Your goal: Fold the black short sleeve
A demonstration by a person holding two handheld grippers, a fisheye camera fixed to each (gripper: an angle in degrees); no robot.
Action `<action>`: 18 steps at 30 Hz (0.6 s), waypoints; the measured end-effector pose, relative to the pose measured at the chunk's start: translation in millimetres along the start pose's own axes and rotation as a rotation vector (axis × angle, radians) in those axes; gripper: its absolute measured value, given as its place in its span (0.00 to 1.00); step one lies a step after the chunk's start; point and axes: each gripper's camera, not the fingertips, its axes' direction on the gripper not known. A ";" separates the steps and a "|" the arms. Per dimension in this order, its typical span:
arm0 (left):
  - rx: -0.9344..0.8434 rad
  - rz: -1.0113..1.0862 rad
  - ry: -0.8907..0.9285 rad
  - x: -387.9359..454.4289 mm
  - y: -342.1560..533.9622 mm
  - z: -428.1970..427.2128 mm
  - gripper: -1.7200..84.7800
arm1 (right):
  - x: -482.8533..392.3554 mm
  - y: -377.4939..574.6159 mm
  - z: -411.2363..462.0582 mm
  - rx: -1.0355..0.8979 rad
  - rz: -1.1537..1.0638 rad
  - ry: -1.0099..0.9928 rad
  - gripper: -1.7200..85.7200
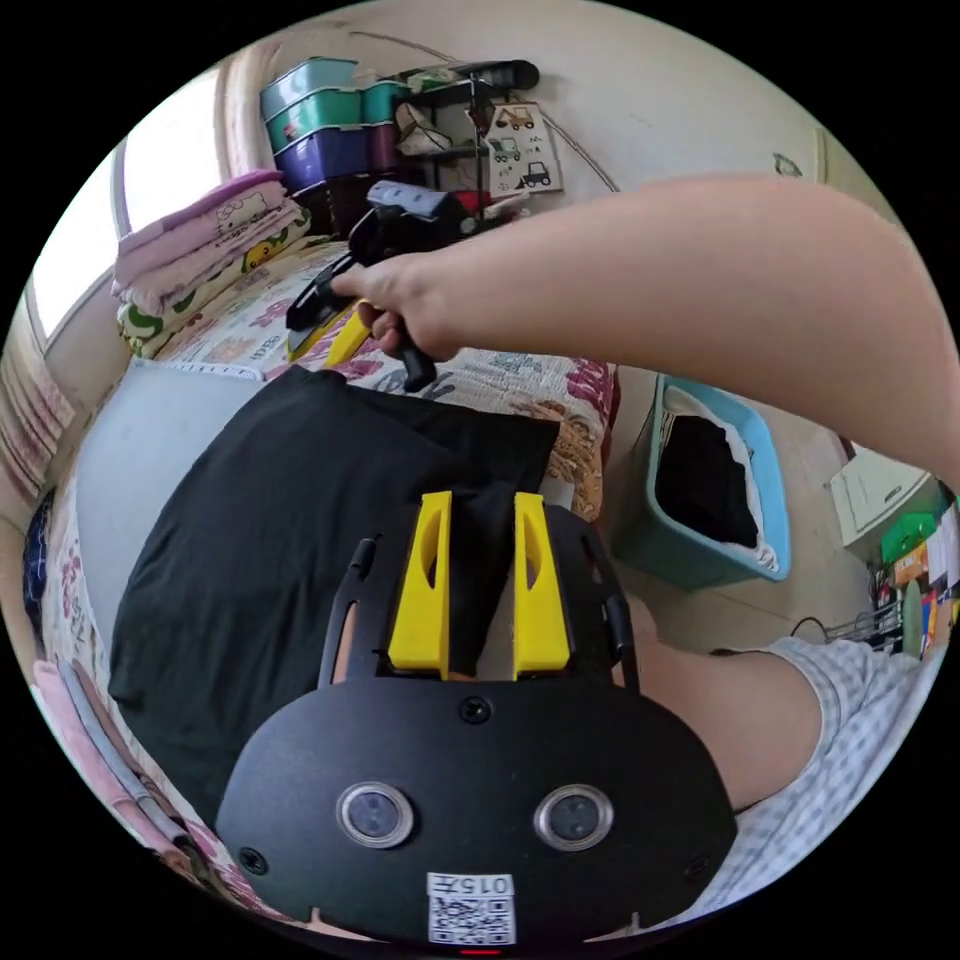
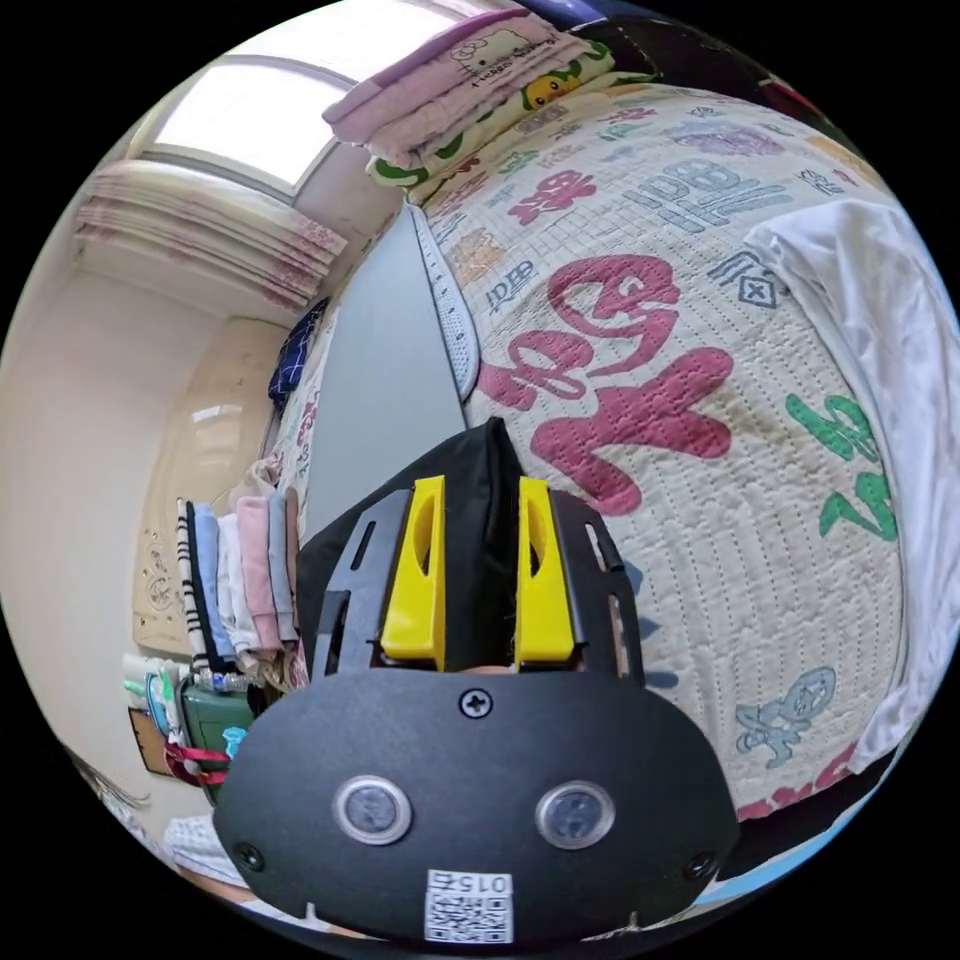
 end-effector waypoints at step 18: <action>0.021 -0.060 0.182 -43.4 -65.2 -3.4 0.14 | -68.2 -73.0 79.2 -0.036 -0.161 0.402 0.06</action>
